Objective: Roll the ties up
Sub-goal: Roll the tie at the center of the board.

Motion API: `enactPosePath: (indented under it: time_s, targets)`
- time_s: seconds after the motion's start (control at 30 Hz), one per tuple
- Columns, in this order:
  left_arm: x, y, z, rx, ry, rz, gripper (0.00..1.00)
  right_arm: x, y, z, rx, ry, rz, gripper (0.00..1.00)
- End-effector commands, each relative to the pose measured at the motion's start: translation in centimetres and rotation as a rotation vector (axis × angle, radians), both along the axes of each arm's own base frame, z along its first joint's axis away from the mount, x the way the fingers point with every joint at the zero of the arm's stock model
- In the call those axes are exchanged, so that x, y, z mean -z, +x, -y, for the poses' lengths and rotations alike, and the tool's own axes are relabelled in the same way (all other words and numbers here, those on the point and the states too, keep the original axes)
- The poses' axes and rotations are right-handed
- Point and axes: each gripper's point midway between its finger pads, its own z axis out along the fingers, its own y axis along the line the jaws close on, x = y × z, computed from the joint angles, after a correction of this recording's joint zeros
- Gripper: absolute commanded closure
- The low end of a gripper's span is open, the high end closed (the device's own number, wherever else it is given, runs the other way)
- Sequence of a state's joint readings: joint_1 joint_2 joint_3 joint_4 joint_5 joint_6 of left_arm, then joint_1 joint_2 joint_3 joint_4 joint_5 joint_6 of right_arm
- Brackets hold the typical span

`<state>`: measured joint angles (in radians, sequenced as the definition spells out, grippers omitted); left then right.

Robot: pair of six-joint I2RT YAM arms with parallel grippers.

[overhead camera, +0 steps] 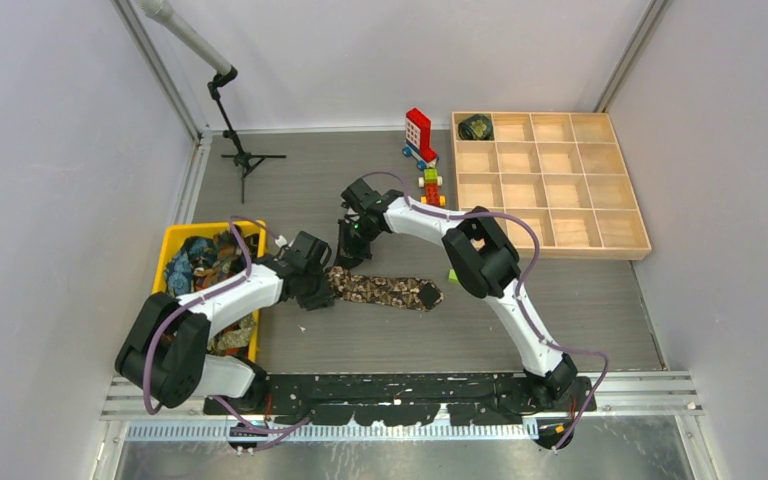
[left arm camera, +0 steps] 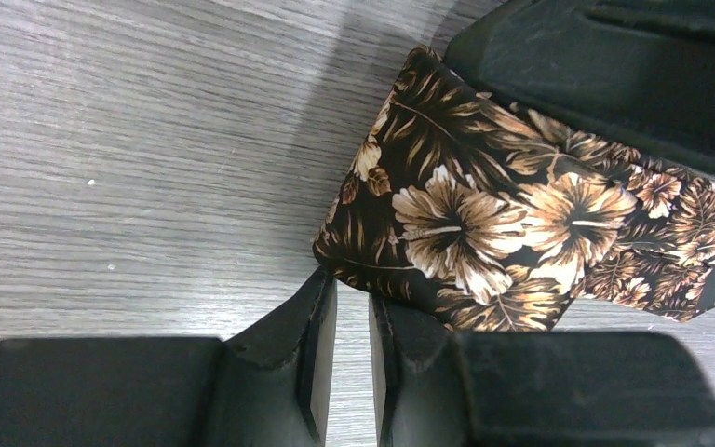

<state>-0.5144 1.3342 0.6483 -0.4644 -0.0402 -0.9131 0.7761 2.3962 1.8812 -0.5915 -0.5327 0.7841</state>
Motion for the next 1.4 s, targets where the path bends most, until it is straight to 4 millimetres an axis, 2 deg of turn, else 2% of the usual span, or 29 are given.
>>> enactPosePath:
  time_s: [0.0,0.13,0.33,0.5,0.63,0.73,0.87,1.0,1.17,1.27,1.37]
  targets:
    - [0.0,1.1,0.3,-0.02,-0.017,0.032,0.79,-0.9,-1.1,-1.1,-0.026,0.04,-0.014,1.0]
    - [0.0,1.4,0.1,-0.022,-0.011,0.037,0.8,-0.7,-1.4,-0.9,-0.021,0.033,-0.02,1.0]
    - [-0.1,1.6,-0.1,-0.016,0.003,0.04,0.8,-0.7,-0.8,-0.5,-0.003,0.01,0.003,0.99]
    - [-0.1,1.2,-0.3,-0.008,0.01,0.036,0.8,-1.4,1.2,0.9,0.03,-0.06,0.068,0.82]
    - [-0.3,0.7,-0.8,-0.006,0.024,0.035,0.81,-2.9,3.2,2.5,0.074,-0.1,0.125,0.64]
    - [-0.7,0.4,-1.2,-0.005,0.029,0.05,0.8,-4.5,4.5,3.4,0.104,-0.11,0.165,0.57]
    - [-1.2,-0.2,-2.0,-0.002,0.047,0.067,0.79,-7.4,5.5,4.2,0.134,-0.118,0.223,0.53]
    - [-2.4,-0.9,-3.2,0.026,0.096,0.088,0.77,-10.4,5.0,3.9,0.146,-0.082,0.266,0.52]
    - [-4.8,-1.2,-6.2,0.008,0.208,0.161,0.75,-13.8,3.0,3.1,0.159,-0.019,0.308,0.55]
    - [-6.1,-0.6,-6.9,0.004,0.231,0.211,0.71,-14.6,1.6,2.0,0.162,0.02,0.31,0.61]
    - [-7.0,0.1,-7.2,0.017,0.225,0.245,0.59,-14.4,0.2,0.9,0.154,0.038,0.302,0.68]
